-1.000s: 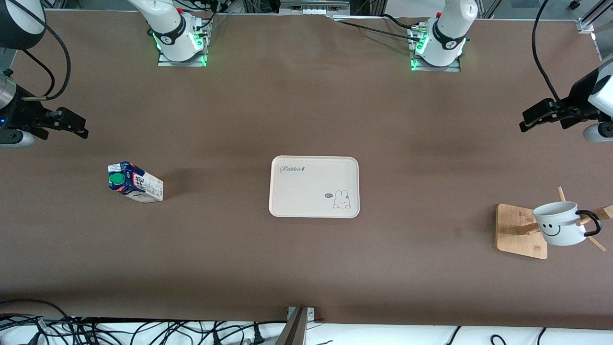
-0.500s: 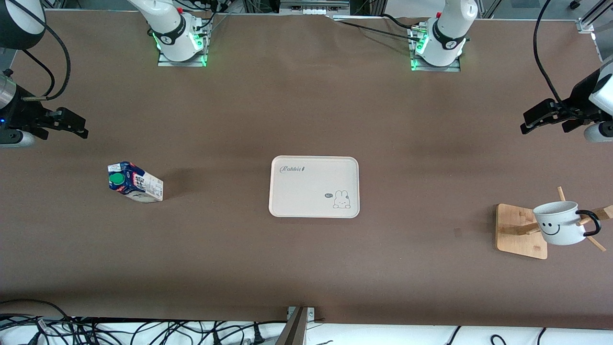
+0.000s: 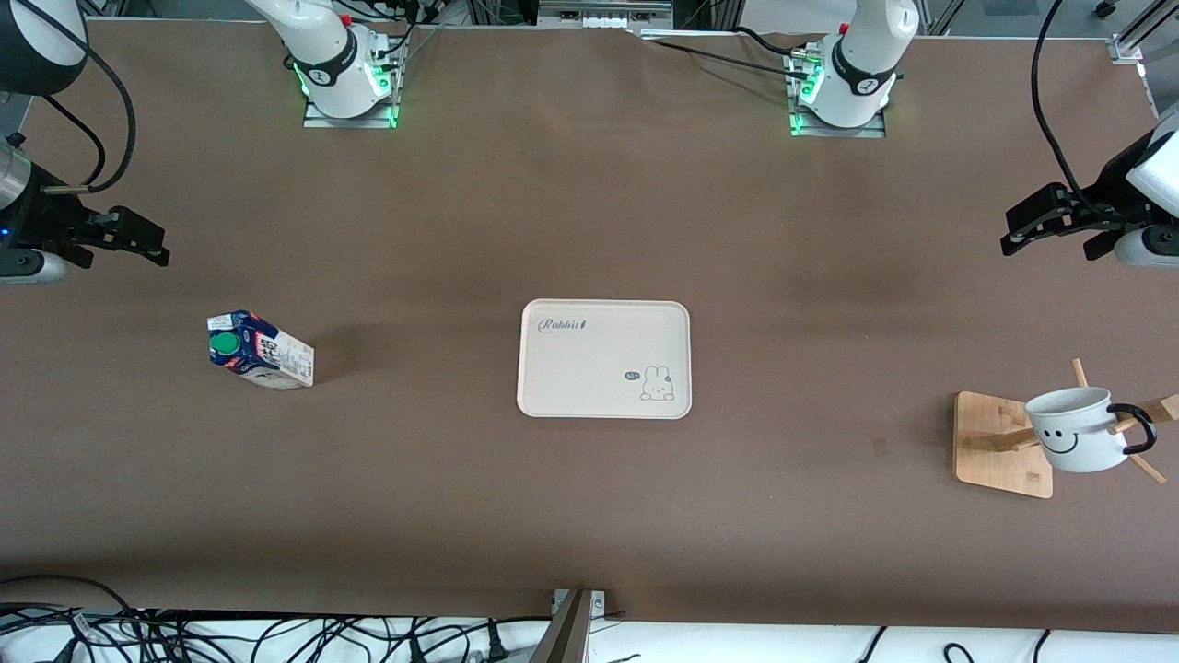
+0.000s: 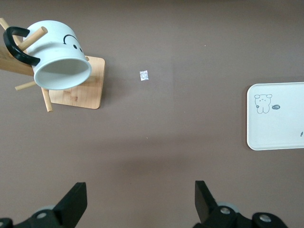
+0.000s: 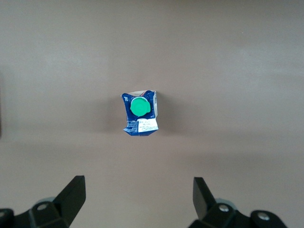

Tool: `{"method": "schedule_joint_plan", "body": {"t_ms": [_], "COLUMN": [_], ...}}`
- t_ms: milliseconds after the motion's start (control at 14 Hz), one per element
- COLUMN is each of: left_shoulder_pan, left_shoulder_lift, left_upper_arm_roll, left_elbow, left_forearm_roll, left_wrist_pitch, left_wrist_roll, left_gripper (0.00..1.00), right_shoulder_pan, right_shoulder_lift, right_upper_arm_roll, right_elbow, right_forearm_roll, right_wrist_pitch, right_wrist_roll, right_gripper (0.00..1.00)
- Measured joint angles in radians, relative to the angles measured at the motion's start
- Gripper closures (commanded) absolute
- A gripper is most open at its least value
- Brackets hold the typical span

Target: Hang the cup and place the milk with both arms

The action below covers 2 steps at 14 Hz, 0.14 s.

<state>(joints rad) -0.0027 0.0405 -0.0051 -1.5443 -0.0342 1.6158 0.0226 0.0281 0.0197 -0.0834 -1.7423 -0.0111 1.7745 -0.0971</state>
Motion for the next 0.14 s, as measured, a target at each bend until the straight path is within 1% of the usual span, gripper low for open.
{"method": "schedule_joint_plan", "body": {"t_ms": [143], "left_shoulder_pan": [0.0], "left_shoulder_lift": [-0.001], "left_upper_arm_roll": [0.0], "left_elbow": [0.0], "left_forearm_roll": [0.0], "left_wrist_pitch": [0.0], "left_wrist_roll": [0.0], "left_gripper": [0.0], "right_shoulder_pan": [0.0], "right_shoulder_lift": [0.0], "right_upper_arm_roll": [0.0], "right_elbow": [0.0], "right_forearm_roll": [0.0], "right_wrist_pitch": [0.0], "right_wrist_roll": [0.0], "right_gripper": [0.0]}}
